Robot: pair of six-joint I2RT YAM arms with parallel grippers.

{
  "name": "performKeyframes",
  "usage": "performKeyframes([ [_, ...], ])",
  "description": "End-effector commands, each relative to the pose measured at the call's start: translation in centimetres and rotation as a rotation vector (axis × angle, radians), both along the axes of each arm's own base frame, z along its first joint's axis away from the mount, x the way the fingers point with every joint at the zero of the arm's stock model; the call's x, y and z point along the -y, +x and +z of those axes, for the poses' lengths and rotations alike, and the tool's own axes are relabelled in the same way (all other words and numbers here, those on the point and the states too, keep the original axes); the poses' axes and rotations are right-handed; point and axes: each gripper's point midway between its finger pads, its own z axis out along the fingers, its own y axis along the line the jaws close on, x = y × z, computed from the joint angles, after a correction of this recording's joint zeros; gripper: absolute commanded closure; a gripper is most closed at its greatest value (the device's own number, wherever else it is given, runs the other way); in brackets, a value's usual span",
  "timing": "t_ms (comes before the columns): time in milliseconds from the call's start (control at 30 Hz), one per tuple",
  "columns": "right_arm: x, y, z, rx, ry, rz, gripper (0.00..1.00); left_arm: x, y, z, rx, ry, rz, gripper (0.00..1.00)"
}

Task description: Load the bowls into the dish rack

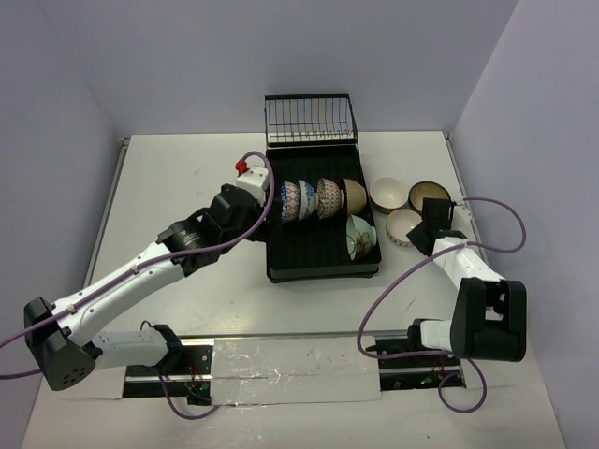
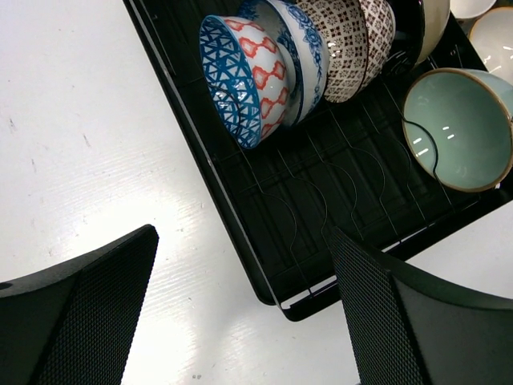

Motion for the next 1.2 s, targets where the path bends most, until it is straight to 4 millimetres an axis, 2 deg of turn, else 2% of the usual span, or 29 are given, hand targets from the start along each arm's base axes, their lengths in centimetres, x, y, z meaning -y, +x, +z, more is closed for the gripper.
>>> performKeyframes([
  [0,0.6,0.7,0.5,0.041,-0.011,-0.027,0.66,0.9,0.0,0.4,0.018,-0.018,-0.059,0.07],
  [100,0.8,0.1,0.6,0.045,-0.024,-0.033,0.76,1.5,-0.5,0.6,0.025,-0.032,-0.108,0.08],
  [200,0.9,-0.2,1.6,0.086,-0.038,-0.034,0.92,2.3,-0.9,0.7,0.031,-0.047,-0.169,0.08],
  [300,1.0,-0.6,1.9,0.092,-0.049,-0.032,1.00,3.2,-1.3,1.1,0.043,-0.056,-0.218,0.07],
  [367,0.9,-0.9,2.6,0.103,-0.055,-0.025,1.00,3.9,-1.9,1.2,0.052,-0.054,-0.266,0.08],
  [467,0.9,-1.1,4.8,0.164,-0.070,-0.015,1.00,5.0,-2.8,1.7,0.089,-0.044,-0.340,0.08],
  [567,0.6,-1.1,8.9,0.269,-0.108,0.012,1.00,6.4,-4.4,2.8,0.131,-0.052,-0.446,0.08],
  [600,0.6,-1.1,10.9,0.324,-0.121,0.014,1.00,6.8,-4.8,3.2,0.153,-0.064,-0.475,0.08],
  [633,0.4,-1.2,11.9,0.342,-0.122,0.029,1.00,7.2,-5.5,3.8,0.179,-0.076,-0.509,0.08],
  [667,-0.1,-0.9,14.7,0.408,-0.135,0.057,1.00,7.4,-5.9,4.1,0.209,-0.065,-0.550,0.08],
  [700,-0.6,-0.8,16.1,0.438,-0.136,0.088,1.00,7.8,-6.3,4.7,0.237,-0.074,-0.580,0.08],
  [733,-1.1,-0.6,18.6,0.477,-0.160,0.131,1.00,7.9,-6.8,5.3,0.293,-0.046,-0.633,0.08],
  [767,-1.7,-0.6,19.8,0.494,-0.170,0.167,1.00,7.8,-7.0,5.7,0.325,-0.033,-0.652,0.09],
  [800,-3.5,-0.5,21.0,0.512,-0.172,0.236,1.00,7.8,-7.2,5.9,0.353,-0.019,-0.668,0.11],
  [833,-4.4,-0.8,21.5,0.496,-0.180,0.284,1.00,7.6,-7.5,6.8,0.419,0.002,-0.694,0.11],
  [867,-5.3,-0.6,23.6,0.516,-0.204,0.335,1.00,7.4,-7.4,7.1,0.450,0.018,-0.694,0.11],
  [900,-7.5,-0.7,24.5,0.524,-0.200,0.418,1.00,7.3,-7.5,7.2,0.475,0.030,-0.707,0.11],
  [933,-8.7,-0.7,25.6,0.513,-0.205,0.477,1.00,7.1,-7.5,7.9,0.528,0.052,-0.721,0.13],
  [967,-9.6,-0.7,25.8,0.497,-0.198,0.518,1.00,7.0,-7.7,8.1,0.550,0.064,-0.732,0.13],
  [1000,-11.4,-0.9,26.3,0.496,-0.181,0.585,1.00,6.9,-7.7,8.3,0.567,0.076,-0.738,0.14],
  [1033,-12.6,-1.4,25.7,0.455,-0.158,0.649,1.00,6.8,-7.9,8.6,0.600,0.097,-0.755,0.14],
  [1067,-13.9,-1.0,26.3,0.440,-0.149,0.696,1.00,6.7,-8.0,8.6,0.617,0.113,-0.767,0.15],
  [1100,-15.5,-1.4,26.5,0.430,-0.135,0.757,1.00,6.6,-8.2,8.6,0.651,0.145,-0.788,0.15],
  [1133,-16.3,-1.7,26.7,0.402,-0.134,0.795,1.00,6.5,-8.4,8.3,0.660,0.168,-0.804,0.15],
  [1167,-17.3,-1.4,25.6,0.351,-0.135,0.829,1.00,6.5,-8.6,7.9,0.668,0.189,-0.822,0.15],
])
